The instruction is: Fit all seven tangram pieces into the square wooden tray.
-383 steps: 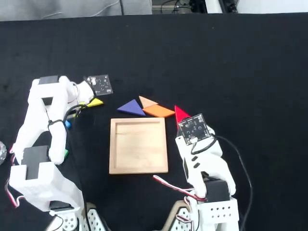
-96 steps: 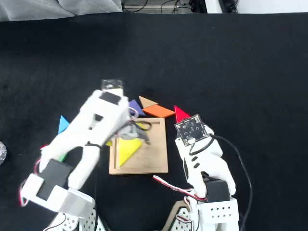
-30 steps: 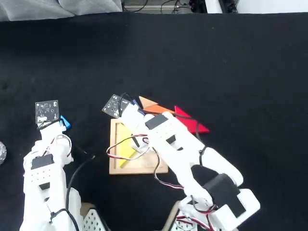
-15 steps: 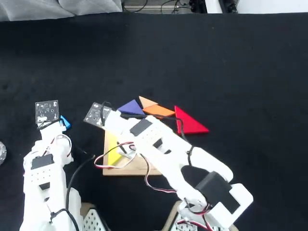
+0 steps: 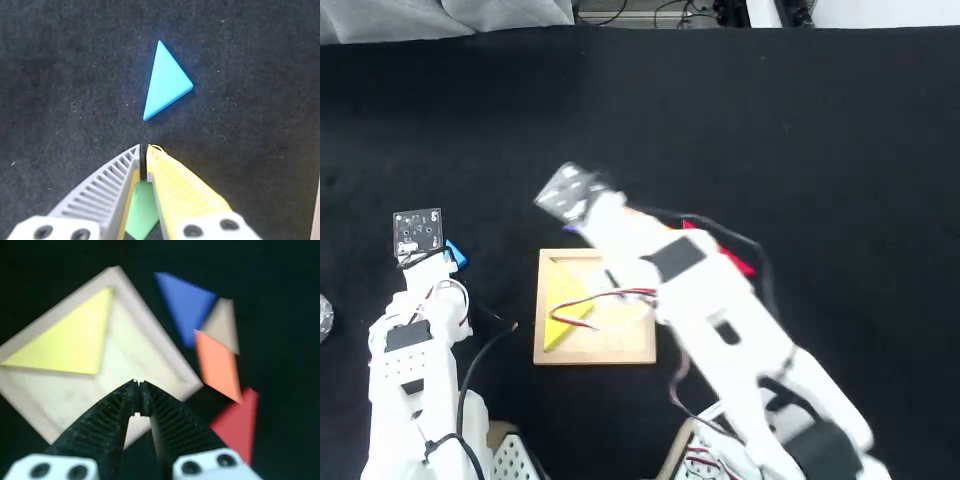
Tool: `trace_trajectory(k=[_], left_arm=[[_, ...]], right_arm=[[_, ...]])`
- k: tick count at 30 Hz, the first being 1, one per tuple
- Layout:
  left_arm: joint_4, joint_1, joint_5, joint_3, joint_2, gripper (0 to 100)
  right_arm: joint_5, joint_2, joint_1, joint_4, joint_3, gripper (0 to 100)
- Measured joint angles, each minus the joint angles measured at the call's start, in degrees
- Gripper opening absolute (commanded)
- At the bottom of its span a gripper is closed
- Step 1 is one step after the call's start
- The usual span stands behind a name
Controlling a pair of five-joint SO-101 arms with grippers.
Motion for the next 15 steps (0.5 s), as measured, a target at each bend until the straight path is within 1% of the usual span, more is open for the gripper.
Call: trace_trajectory(k=[2, 4, 7, 9, 15], left_arm=[[0.0, 0.0, 0.0, 0.0, 0.0, 3], [0.0, 0.0, 0.0, 0.0, 0.0, 3], [0.0, 0.0, 0.0, 0.0, 0.0, 3], [0.0, 0.0, 0.0, 0.0, 0.0, 3], [0.0, 0.0, 0.0, 0.0, 0.0, 3]], right_arm=[[-1.41, -2.2, 5.19, 0.88, 0.35, 10.8], [-4.92, -2.46, 11.43, 1.14, 0.35, 15.2], [-7.21, -0.18, 19.96, 1.67, -0.7, 17.5], [-6.77, 3.08, 21.89, 1.93, -1.93, 17.8], [1.23, 13.71, 20.4, 1.85, -2.29, 17.8]])
